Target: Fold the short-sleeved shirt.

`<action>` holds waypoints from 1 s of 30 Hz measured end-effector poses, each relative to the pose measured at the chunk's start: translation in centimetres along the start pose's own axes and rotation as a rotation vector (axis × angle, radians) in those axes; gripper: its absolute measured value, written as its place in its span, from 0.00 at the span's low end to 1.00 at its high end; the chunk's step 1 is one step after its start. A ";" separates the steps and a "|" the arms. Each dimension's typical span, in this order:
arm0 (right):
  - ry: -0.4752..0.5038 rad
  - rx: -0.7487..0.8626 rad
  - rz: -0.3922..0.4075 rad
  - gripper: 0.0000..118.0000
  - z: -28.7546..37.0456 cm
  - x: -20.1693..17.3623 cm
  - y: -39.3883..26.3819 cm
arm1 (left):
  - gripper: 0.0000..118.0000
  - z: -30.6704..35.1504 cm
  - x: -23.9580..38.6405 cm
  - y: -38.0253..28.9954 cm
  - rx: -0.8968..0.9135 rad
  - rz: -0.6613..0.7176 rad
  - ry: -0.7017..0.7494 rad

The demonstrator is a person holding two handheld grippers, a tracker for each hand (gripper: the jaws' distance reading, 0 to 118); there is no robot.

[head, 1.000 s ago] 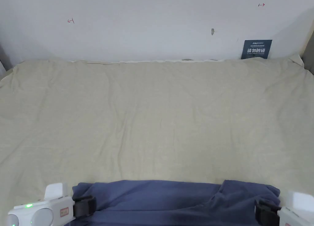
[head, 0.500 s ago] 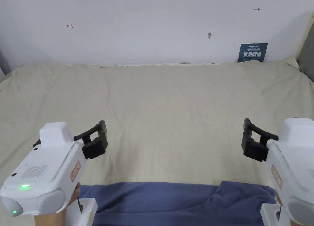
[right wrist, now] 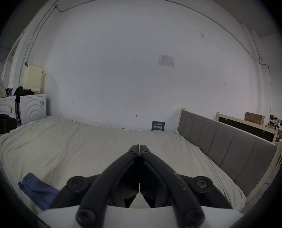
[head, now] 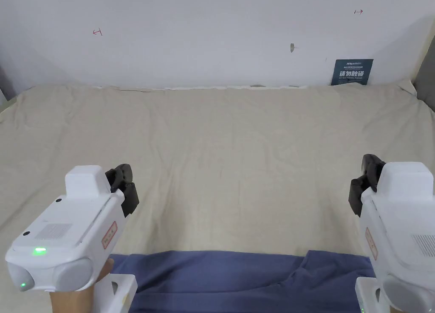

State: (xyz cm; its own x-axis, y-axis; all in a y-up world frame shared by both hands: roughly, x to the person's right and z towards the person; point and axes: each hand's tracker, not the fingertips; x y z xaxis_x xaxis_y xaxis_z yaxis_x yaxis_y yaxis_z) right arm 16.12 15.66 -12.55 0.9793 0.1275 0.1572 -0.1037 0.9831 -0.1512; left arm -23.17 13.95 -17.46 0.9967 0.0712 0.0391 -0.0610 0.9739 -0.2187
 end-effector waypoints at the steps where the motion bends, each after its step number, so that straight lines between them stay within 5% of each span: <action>1: 0.001 0.000 0.002 0.01 0.0 0.0 0.0 | 0.00 -0.2 -0.6 -0.1 -0.023 0.026 -0.021; 9: 0.025 -0.026 0.015 0.01 -0.7 -0.5 -0.3 | 0.00 -4.1 -8.5 -2.5 -0.434 0.401 -0.199; 19: 0.040 -0.084 0.036 0.01 -2.3 -2.3 -1.2 | 0.06 -6.8 -17.0 -11.1 -0.752 0.548 -0.264; 21: 0.045 -0.101 0.046 0.01 -2.6 -2.7 -1.5 | 0.24 -6.8 -17.5 -12.3 -0.769 0.583 -0.245; 23: 0.048 -0.114 0.059 0.01 -3.0 -3.2 -1.8 | 0.70 -6.9 -18.1 -13.1 -0.756 0.572 -0.243; 24: 0.051 -0.122 0.064 0.01 -3.2 -3.4 -1.9 | 0.83 -7.0 -18.2 -13.7 -0.775 0.599 -0.231; 25: 0.052 -0.128 0.066 0.01 -3.3 -3.5 -2.0 | 0.90 -7.3 -18.3 -14.0 -0.794 0.608 -0.233; 30: 0.060 -0.153 0.072 0.01 -4.1 -4.4 -2.5 | 0.90 -7.8 -18.4 -15.7 -0.797 0.585 -0.214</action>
State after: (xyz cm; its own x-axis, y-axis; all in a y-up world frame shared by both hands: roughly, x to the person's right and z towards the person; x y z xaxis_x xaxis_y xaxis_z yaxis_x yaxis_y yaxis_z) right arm 12.82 12.13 -16.85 0.9794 0.1844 0.0826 -0.1510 0.9396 -0.3072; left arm -40.11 -4.33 -22.32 0.7866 0.6045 -0.1259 -0.4052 0.3515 -0.8439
